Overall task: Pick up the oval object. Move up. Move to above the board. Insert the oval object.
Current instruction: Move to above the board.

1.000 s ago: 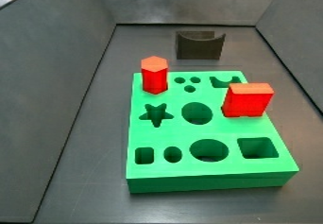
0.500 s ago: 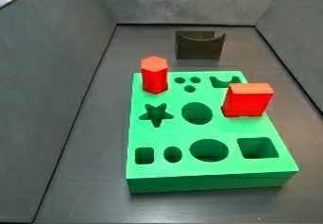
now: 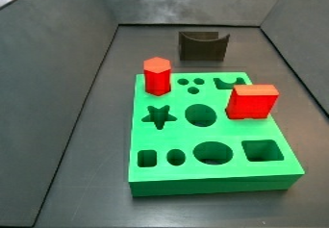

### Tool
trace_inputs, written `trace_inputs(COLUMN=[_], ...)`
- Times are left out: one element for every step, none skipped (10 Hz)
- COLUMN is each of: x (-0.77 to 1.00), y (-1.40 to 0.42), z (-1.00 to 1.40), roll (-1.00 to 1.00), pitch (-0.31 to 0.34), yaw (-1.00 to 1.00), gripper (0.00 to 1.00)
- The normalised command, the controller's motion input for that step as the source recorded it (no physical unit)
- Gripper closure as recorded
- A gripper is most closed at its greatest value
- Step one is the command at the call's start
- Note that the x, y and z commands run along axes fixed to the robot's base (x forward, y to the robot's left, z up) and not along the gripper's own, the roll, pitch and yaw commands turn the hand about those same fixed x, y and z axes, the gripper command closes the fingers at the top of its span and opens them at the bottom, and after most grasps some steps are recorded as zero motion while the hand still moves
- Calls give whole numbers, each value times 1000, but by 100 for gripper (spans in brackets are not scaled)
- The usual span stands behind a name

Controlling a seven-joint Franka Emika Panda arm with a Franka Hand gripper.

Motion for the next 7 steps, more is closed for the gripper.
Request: trace_inputs(x=[-207,-211,-213,-218,-221,-224,-226], y=[-1000,-1000,-1000,-1000,-1000,-1000,-1000], z=[42,43,41,41,42,44,47], roll=[43,39,32,22,14,7,3], pitch=[-42,-40,-37,-30,-25,-19,-13], yaw=[5,7,7,4,8,7,8], gripper=[100,100,100,100,100,100,100])
